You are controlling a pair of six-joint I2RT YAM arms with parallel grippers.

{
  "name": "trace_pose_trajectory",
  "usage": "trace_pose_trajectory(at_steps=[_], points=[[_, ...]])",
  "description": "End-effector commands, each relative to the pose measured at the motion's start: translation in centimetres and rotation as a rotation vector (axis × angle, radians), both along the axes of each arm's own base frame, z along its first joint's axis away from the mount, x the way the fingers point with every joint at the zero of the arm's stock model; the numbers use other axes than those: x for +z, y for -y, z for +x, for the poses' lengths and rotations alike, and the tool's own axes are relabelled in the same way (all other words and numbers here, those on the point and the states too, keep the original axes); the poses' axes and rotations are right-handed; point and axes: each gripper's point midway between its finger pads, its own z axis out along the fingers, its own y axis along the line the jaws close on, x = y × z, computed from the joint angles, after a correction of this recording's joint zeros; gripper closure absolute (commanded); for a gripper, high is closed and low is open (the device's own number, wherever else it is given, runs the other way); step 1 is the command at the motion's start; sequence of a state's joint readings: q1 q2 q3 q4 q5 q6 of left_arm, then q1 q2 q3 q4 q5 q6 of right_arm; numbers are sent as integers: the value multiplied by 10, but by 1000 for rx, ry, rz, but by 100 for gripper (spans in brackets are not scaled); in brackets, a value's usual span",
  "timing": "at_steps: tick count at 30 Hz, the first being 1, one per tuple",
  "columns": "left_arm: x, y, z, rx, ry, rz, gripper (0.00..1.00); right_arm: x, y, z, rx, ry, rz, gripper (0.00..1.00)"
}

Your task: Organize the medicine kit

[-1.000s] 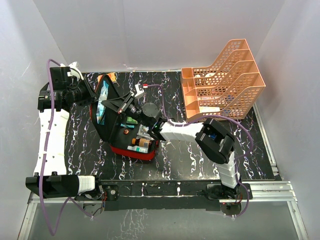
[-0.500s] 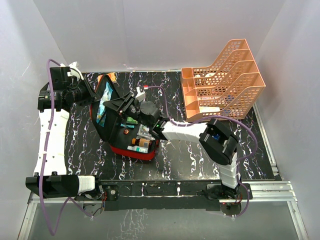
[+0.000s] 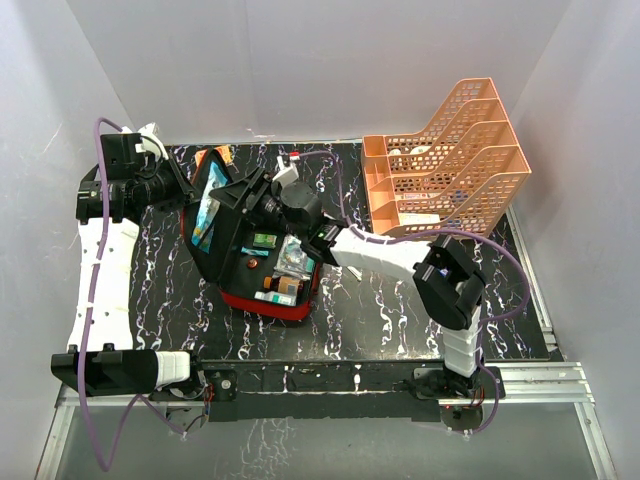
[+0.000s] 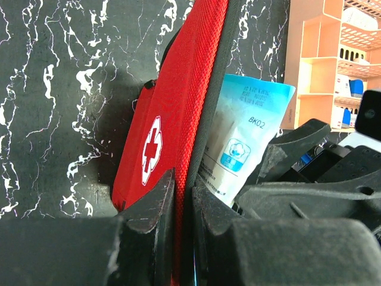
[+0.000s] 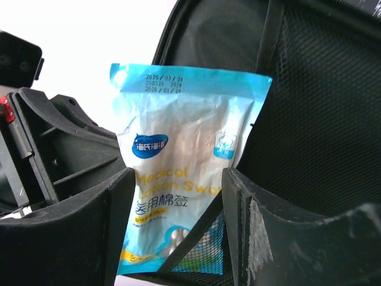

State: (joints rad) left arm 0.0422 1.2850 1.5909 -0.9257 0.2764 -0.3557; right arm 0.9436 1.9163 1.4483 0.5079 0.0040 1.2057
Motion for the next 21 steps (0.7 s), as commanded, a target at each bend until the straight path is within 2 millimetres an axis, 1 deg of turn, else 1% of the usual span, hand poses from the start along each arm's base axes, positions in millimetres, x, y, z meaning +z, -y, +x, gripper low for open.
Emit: trace_pose_trajectory(at_steps=[1, 4, 9, 13, 16, 18, 21], points=[[30, 8, 1, -27, 106, -34, 100, 43, 13, 9, -40, 114, -7, 43], [30, 10, 1, -34, 106, -38, 100, 46, 15, 18, -57, 155, -24, 45], [29, 10, 0, -41, 108, -38, 100, 48, 7, 32, -2, 208, -30, 45], [28, 13, 0, -52, 108, -47, 100, 49, -6, 31, 74, 235, -22, 43], [28, 13, 0, -55, 109, -49, 100, 45, -13, 30, 103, 232, -21, 42], [29, 13, 0, -54, 111, -49, 100, 41, -15, 29, 117, 236, -27, 38], [28, 13, 0, -55, 109, -47, 100, 41, -15, 27, 129, 257, -31, 32]])
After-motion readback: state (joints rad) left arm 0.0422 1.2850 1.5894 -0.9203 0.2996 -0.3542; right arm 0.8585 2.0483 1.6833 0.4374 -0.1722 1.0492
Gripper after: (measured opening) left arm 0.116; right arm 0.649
